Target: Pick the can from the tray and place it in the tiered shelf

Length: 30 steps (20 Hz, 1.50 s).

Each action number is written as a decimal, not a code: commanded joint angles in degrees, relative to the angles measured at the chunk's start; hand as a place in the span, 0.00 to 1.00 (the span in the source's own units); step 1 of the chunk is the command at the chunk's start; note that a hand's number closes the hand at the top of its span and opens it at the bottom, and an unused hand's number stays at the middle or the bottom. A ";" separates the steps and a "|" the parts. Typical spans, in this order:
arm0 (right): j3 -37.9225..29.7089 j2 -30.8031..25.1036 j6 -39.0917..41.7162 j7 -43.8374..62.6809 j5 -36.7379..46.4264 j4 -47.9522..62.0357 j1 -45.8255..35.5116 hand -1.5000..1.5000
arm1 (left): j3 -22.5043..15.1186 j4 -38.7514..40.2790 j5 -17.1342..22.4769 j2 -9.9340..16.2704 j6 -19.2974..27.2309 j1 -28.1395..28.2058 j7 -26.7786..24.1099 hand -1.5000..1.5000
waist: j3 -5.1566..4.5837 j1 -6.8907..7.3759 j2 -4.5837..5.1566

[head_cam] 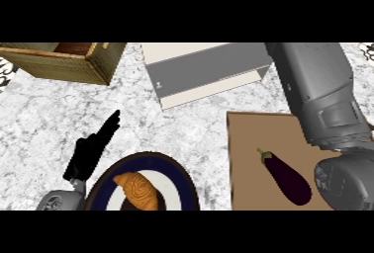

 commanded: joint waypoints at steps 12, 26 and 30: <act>-5.68 -17.58 -7.39 -1.46 -3.71 -1.22 9.20 0.00 | 0.93 -2.07 -0.24 -0.55 1.65 2.16 1.87 0.50 | 0.03 -3.96 -1.22; -4.09 -31.61 16.26 -11.47 -12.01 -2.68 21.38 0.00 | 2.10 -0.59 -0.17 -0.75 0.91 2.08 0.33 0.50 | 0.03 -3.57 -1.04; -1.10 -32.72 16.28 -9.00 -11.19 -2.48 21.72 0.00 | 1.47 -5.85 0.28 -0.52 0.00 6.81 0.67 0.50 | 0.03 -3.19 -1.16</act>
